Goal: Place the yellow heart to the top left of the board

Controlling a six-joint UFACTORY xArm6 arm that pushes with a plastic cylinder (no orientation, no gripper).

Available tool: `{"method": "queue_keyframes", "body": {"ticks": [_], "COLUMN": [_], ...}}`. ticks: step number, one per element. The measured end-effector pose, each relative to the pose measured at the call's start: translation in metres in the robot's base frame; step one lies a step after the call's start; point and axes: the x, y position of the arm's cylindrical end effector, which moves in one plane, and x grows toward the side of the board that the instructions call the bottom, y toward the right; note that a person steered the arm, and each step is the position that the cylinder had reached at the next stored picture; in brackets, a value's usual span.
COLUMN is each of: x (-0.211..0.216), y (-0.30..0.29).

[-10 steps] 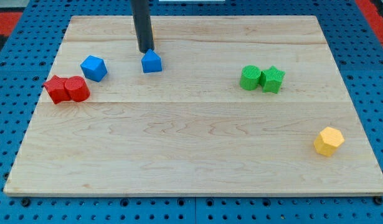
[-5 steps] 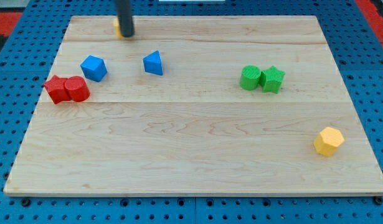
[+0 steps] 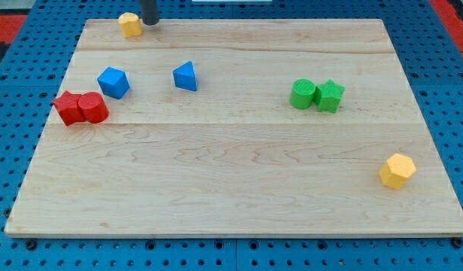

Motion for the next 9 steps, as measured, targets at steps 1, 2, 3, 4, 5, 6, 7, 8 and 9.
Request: {"method": "queue_keyframes", "body": {"ticks": [1, 2, 3, 4, 5, 6, 7, 8, 9], "x": [0.001, 0.015, 0.029, 0.042, 0.013, -0.001, 0.000, 0.001, 0.011], "y": [-0.007, -0.014, -0.016, 0.001, 0.002, -0.007, -0.030, -0.055, -0.066]}}
